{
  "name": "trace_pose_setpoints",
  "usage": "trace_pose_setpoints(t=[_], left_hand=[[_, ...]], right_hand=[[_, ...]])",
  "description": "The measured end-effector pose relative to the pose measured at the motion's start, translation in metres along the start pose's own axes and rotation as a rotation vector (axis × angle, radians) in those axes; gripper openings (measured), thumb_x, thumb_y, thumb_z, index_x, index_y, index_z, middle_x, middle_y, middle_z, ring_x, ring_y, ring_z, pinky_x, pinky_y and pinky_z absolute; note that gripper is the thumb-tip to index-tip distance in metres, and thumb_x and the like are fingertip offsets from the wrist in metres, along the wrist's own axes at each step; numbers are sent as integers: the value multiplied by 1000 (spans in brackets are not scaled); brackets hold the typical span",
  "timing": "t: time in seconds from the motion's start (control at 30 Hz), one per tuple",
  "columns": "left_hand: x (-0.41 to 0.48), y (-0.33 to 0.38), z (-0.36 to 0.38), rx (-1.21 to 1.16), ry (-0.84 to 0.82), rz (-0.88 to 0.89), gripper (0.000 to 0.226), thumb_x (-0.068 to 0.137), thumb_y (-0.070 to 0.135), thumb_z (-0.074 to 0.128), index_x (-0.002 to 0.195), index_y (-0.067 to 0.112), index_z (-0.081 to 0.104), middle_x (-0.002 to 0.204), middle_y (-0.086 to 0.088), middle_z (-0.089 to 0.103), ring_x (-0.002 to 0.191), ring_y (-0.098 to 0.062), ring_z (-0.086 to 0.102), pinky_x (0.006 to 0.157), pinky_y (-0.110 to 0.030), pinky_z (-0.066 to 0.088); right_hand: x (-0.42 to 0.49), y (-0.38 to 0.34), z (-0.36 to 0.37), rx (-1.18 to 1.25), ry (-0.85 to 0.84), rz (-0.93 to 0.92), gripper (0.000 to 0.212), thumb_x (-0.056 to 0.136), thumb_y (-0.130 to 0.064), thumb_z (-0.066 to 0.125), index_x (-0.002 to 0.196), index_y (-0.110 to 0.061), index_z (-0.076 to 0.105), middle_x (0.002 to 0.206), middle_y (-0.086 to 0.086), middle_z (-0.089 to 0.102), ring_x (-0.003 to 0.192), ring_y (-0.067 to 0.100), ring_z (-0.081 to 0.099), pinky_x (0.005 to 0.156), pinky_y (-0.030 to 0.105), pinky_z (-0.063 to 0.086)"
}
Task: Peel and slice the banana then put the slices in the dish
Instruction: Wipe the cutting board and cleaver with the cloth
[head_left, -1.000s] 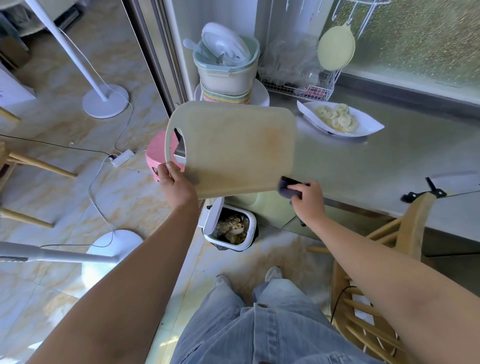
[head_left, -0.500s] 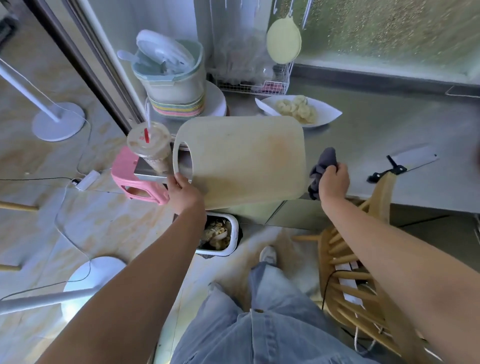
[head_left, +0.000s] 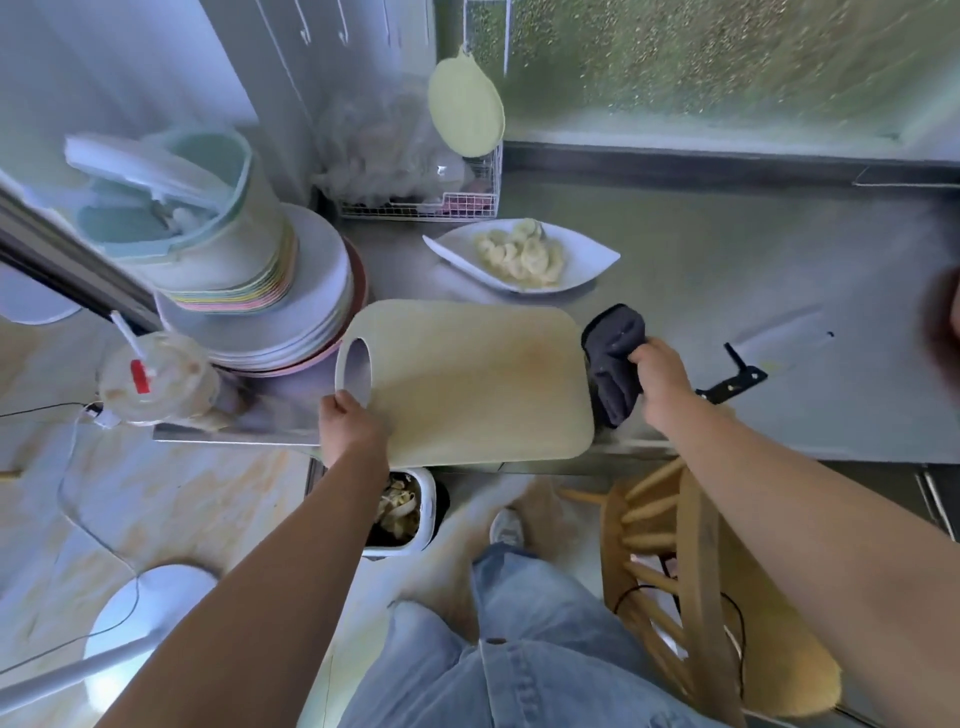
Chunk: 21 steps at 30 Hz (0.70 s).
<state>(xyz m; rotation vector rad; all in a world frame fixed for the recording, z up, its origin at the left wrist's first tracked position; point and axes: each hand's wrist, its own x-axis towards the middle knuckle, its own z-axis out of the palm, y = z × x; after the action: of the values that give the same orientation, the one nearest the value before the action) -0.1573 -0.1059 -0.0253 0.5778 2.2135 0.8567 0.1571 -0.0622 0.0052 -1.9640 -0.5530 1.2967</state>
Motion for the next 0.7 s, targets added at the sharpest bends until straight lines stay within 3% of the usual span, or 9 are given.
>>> trace_pose_setpoints(t=[0.1, 0.13, 0.2, 0.27, 0.33, 0.4, 0.47, 0.57, 0.7], left_hand=[[3, 2, 11, 36, -3, -23, 27, 102, 27, 27, 89, 8, 42, 84, -15, 46, 78, -36, 48, 70, -36, 34], [3, 3, 13, 41, -4, -30, 27, 102, 26, 27, 90, 7, 42, 84, -14, 46, 77, -32, 45, 70, -36, 33], [5, 3, 18, 26, 1, -45, 26, 100, 25, 29, 89, 6, 43, 81, -13, 45, 76, -30, 44, 69, -36, 34], [9, 3, 21, -5, 20, -80, 25, 97, 27, 32, 87, 7, 44, 74, -10, 44, 73, -30, 46, 68, -38, 37], [11, 3, 24, -23, 25, -118, 26, 93, 33, 33, 84, 11, 42, 68, -11, 40, 70, -30, 45, 67, -41, 38], [10, 5, 27, -3, 9, -142, 29, 90, 37, 35, 87, 9, 42, 75, -24, 42, 67, -28, 43, 66, -40, 36], [7, 7, 27, 89, -23, -132, 37, 90, 37, 41, 101, 3, 48, 94, -24, 56, 73, -31, 48, 68, -39, 38], [2, 9, 24, 398, -86, -36, 45, 88, 36, 56, 118, 4, 49, 117, -17, 51, 94, -34, 52, 78, -36, 38], [2, 8, 27, 498, -169, 114, 47, 80, 35, 69, 114, 12, 47, 114, -12, 58, 92, -32, 58, 75, -36, 45]], right_hand=[[17, -6, -2, 25, 46, 80, 28, 90, 0, 32, 104, -5, 56, 93, 15, 54, 77, 30, 56, 45, 27, 47], [23, -5, 0, 6, 45, 74, 29, 91, 0, 32, 105, -3, 56, 91, 17, 55, 75, 32, 58, 47, 27, 48], [35, 5, 3, -188, 84, -19, 31, 92, -5, 36, 116, -7, 54, 105, 15, 56, 96, 34, 57, 71, 31, 48], [39, 13, 6, -501, 256, -165, 37, 92, -9, 44, 128, -16, 48, 131, 10, 47, 120, 32, 43, 92, 41, 40], [42, 17, 9, -647, 388, -342, 42, 92, -19, 50, 134, -19, 43, 141, 7, 37, 127, 31, 34, 96, 46, 36], [45, 21, 16, -741, 300, -447, 51, 89, -38, 56, 135, -24, 41, 141, 5, 33, 125, 30, 32, 94, 46, 37], [48, 29, 22, -939, 164, -421, 61, 82, -44, 63, 136, -26, 41, 139, 6, 30, 125, 31, 30, 95, 46, 39], [58, 31, 17, -960, 109, -473, 44, 87, -15, 59, 129, -17, 50, 132, 13, 36, 118, 37, 34, 93, 41, 40], [60, 14, 9, -643, 224, -642, 37, 85, 4, 48, 118, -9, 59, 115, 15, 47, 107, 33, 46, 91, 34, 42]])
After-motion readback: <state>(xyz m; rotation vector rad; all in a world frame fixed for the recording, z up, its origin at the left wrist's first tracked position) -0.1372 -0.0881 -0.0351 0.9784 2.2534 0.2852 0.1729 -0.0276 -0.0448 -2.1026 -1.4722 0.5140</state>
